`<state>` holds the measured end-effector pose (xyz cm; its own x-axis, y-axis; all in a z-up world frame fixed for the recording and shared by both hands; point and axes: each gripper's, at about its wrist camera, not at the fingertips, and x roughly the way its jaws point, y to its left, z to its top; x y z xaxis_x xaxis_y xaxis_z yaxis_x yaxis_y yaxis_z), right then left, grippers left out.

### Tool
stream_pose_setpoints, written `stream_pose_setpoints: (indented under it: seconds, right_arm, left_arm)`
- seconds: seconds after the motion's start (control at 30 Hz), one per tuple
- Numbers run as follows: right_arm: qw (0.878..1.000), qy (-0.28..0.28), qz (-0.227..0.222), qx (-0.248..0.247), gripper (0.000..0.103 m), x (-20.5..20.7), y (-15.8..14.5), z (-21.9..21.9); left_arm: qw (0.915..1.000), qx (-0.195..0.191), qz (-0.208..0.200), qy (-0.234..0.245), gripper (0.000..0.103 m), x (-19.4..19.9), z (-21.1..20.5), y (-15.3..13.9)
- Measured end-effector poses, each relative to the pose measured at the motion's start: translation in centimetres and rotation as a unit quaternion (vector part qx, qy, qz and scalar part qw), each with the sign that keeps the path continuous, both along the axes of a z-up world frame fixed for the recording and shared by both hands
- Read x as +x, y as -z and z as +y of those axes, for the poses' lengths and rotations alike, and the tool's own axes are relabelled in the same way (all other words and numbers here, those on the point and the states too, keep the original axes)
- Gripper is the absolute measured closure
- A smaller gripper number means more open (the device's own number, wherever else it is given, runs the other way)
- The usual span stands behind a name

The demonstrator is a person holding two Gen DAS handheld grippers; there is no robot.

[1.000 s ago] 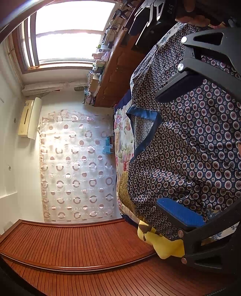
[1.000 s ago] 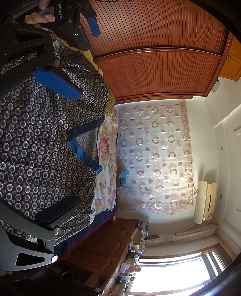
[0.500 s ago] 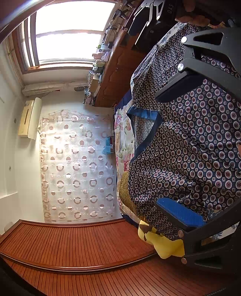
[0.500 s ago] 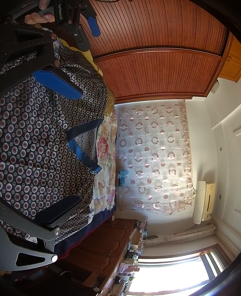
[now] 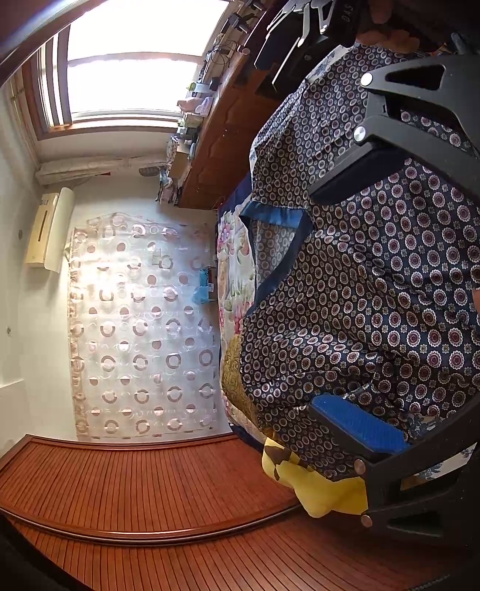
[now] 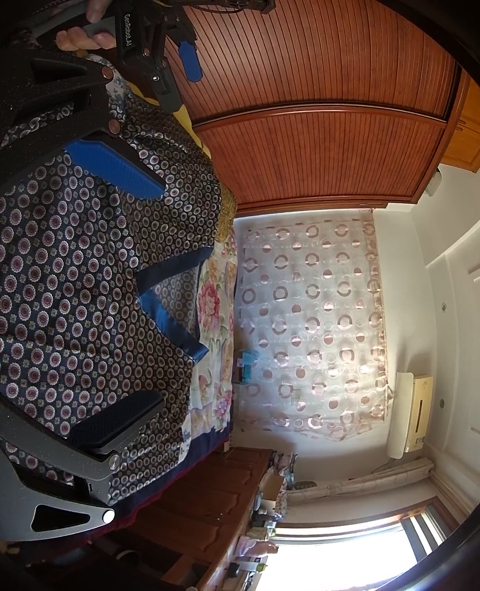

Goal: Fold small clothes
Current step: 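Grasp the navy medallion garment's sleeve edge with the left gripper and lift it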

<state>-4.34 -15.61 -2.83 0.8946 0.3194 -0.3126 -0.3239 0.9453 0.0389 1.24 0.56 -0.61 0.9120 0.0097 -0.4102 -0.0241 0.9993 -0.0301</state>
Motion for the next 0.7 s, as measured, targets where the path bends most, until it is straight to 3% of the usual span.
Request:
stream_pose_setpoints:
  seconds: [0.33, 0.5, 0.7]
  right_arm:
    - [1.000, -0.007, 0.028, -0.013, 0.000, 2.6, 1.4, 0.3]
    - [0.997, -0.047, 0.056, -0.027, 0.001, 3.6, 2.5, 1.6]
    - [0.992, -0.071, 0.093, -0.040, 0.008, 4.4, 3.4, 2.2]
  left_arm:
    - [0.9993, 0.000, 0.030, -0.024, 0.000, 1.4, 3.8, 2.5]
    - [0.9980, 0.005, 0.047, -0.041, 0.000, 1.4, 5.7, 3.9]
    - [0.9956, 0.005, 0.068, -0.064, 0.000, 1.6, 8.6, 5.2]
